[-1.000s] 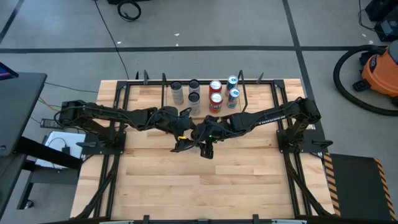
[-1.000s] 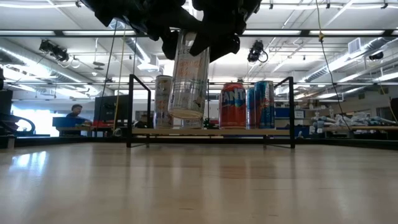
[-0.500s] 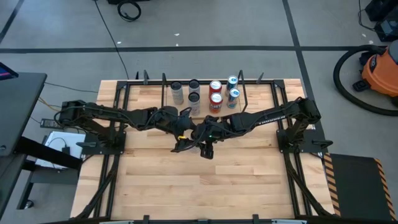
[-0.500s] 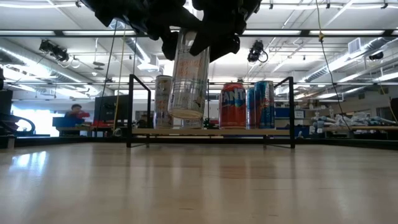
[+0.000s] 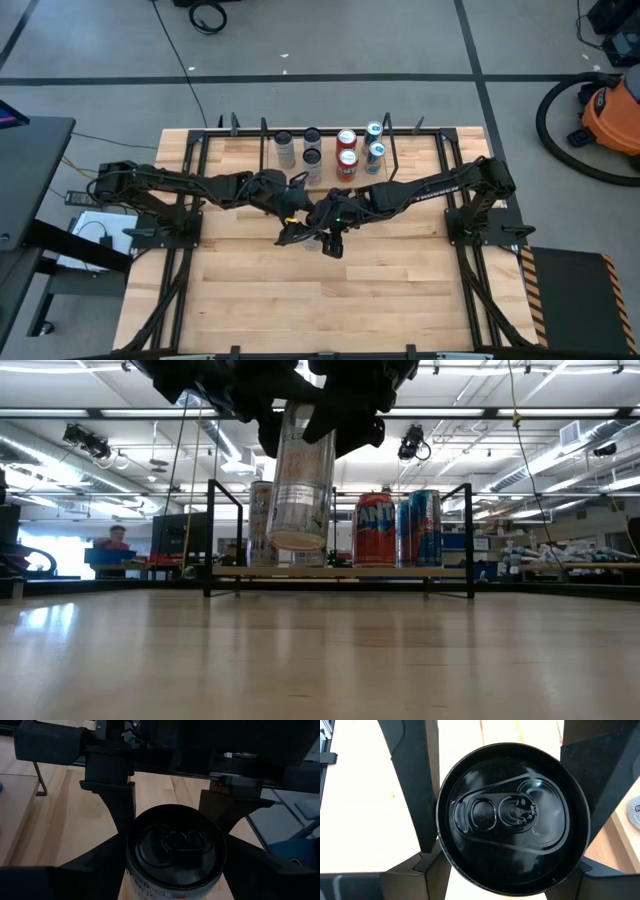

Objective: Place canned beverage on shelf
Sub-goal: Put the white and pink soda can aligned with the other white and pink soda can on the shelf

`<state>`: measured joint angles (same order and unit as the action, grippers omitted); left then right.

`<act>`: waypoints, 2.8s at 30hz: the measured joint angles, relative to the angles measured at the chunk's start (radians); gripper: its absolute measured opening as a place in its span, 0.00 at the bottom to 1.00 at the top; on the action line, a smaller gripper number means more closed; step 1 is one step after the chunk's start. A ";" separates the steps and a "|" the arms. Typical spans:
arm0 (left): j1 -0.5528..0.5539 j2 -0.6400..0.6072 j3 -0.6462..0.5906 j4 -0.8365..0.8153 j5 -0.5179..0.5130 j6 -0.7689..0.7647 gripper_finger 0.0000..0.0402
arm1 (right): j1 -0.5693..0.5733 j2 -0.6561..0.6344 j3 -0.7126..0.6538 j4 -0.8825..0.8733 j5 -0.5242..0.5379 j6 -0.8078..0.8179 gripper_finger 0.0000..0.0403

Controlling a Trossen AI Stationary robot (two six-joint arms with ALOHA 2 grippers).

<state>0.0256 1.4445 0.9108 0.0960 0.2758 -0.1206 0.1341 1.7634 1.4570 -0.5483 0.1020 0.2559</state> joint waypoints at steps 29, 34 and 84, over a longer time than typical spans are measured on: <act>0.000 -0.013 0.000 -0.015 0.009 0.002 0.63 | -0.001 0.001 0.000 0.006 0.008 -0.001 0.68; 0.000 -0.013 0.000 -0.018 0.009 0.003 0.63 | -0.001 0.002 0.000 0.006 0.008 -0.002 0.72; 0.264 -0.235 -0.002 -0.352 -0.129 0.151 0.63 | 0.073 -0.249 0.002 -0.206 0.004 0.003 0.75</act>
<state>0.2895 1.2098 0.9089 -0.2555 0.1463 0.0304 0.2074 1.5147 1.4586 -0.7538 0.1061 0.2588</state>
